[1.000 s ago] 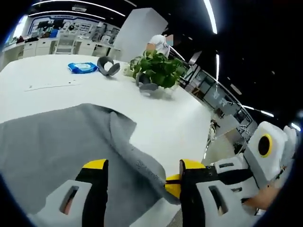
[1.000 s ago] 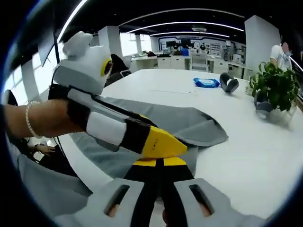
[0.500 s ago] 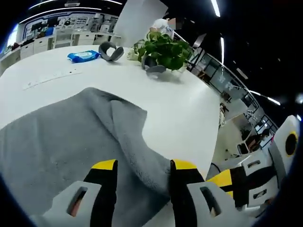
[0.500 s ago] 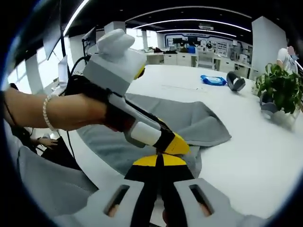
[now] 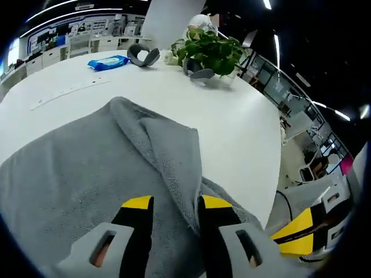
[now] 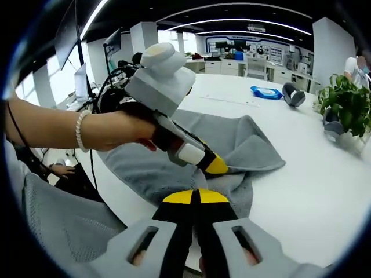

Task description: Fold the towel on the table until its edges align and the towel forms a compact rectangular stack.

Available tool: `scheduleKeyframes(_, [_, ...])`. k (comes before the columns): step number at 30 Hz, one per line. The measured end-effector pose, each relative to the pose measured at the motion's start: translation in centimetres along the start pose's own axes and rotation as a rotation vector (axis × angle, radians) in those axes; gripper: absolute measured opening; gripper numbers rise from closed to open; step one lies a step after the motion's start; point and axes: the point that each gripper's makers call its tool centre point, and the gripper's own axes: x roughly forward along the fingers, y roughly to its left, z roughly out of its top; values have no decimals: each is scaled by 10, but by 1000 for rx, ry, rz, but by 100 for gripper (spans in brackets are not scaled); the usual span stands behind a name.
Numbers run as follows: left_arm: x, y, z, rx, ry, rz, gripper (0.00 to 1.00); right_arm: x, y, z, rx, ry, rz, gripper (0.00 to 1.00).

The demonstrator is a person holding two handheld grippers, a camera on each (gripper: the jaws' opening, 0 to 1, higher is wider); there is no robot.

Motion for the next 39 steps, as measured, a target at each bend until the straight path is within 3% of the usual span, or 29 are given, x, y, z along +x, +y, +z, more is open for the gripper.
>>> scheduleKeyframes(6, [10, -13, -13, -36, 68, -45, 10, 2, 0, -1, -10, 11, -1, 0])
scheduleKeyframes(9, [11, -16, -12, -44, 64, -52, 5, 3, -1, -3, -13, 17, -2, 0])
scheduleKeyframes(22, [-22, -20, 31, -177, -103, -141, 4, 3, -6, 9, 67, -26, 3, 0])
scheduleKeyframes(29, [-32, -7, 38, -191, -138, -118, 4, 1, -2, 18, 76, -62, 20, 0])
scheduleKeyframes(36, [-46, 6, 39, -212, -162, -102, 4, -11, -3, 36, 192, -237, 72, 2])
scheduleKeyframes(39, [-49, 8, 38, -218, -164, -101, 4, -11, -14, 30, 221, -231, 42, 3])
